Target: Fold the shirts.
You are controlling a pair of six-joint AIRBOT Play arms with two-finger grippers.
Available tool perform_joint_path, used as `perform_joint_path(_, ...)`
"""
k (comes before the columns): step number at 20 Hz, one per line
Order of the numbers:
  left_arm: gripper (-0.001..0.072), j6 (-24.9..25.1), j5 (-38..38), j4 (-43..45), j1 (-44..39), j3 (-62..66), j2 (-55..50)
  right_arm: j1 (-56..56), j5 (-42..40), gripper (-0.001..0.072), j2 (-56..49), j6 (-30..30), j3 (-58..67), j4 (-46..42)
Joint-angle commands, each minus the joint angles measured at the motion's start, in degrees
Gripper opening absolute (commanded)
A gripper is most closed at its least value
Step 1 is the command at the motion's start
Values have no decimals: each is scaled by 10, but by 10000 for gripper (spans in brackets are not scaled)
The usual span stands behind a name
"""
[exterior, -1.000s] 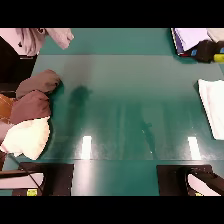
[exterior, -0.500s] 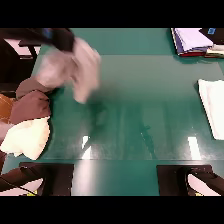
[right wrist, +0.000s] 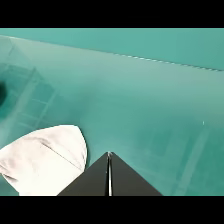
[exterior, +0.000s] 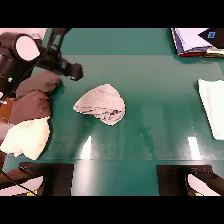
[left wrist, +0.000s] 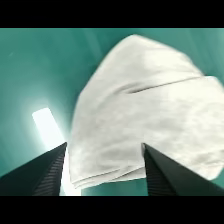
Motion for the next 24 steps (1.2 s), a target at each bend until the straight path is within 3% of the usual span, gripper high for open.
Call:
perform_joint_path(1, 549, -13, 38, -72, 95, -126, -1, 0, 6, 9, 0, 0, 0, 1)
perform_joint_path(4, 549, 39, 90, -153, 125, -260, -1, 0, 6, 9, 0, 0, 0, 1)
perform_joint_path(6, 549, 47, 135, -168, 123, -322, -1, 0, 6, 9, 0, 0, 0, 1)
perform_joint_path(11, 547, 87, 157, -230, 123, -354, -28, 0, 30, 9, -19, 1, 0, 3)
perform_joint_path(12, 491, 91, 166, -238, 123, -353, -28, 0, 48, 9, -28, 1, 0, 4)
perform_joint_path(13, 276, 91, 172, -242, 124, -348, -27, 0, 69, 9, -41, 1, 0, 4)
perform_joint_path(14, 129, 91, 174, -242, 125, -338, -27, 0, 85, 9, -52, 1, -3, 4)
perform_joint_path(15, 29, 91, 169, -242, 125, -324, -27, 0, 89, 9, -58, 1, -20, 4)
perform_joint_path(19, 25, 92, 126, -237, 125, -241, -26, 0, 82, 10, -59, 25, -177, 4)
perform_joint_path(20, 25, 96, 116, -237, 125, -224, -26, 5, 68, 83, -59, 29, -235, 12)
perform_joint_path(21, 25, 100, 109, -237, 125, -209, -26, 11, 46, 378, -59, 29, -292, 33)
perform_joint_path(22, 25, 102, 107, -238, 125, -200, -26, 20, 12, 534, -60, 28, -354, 64)
perform_joint_path(24, 25, 102, 111, -238, 125, -194, -26, 54, -64, 529, -75, 14, -454, 130)
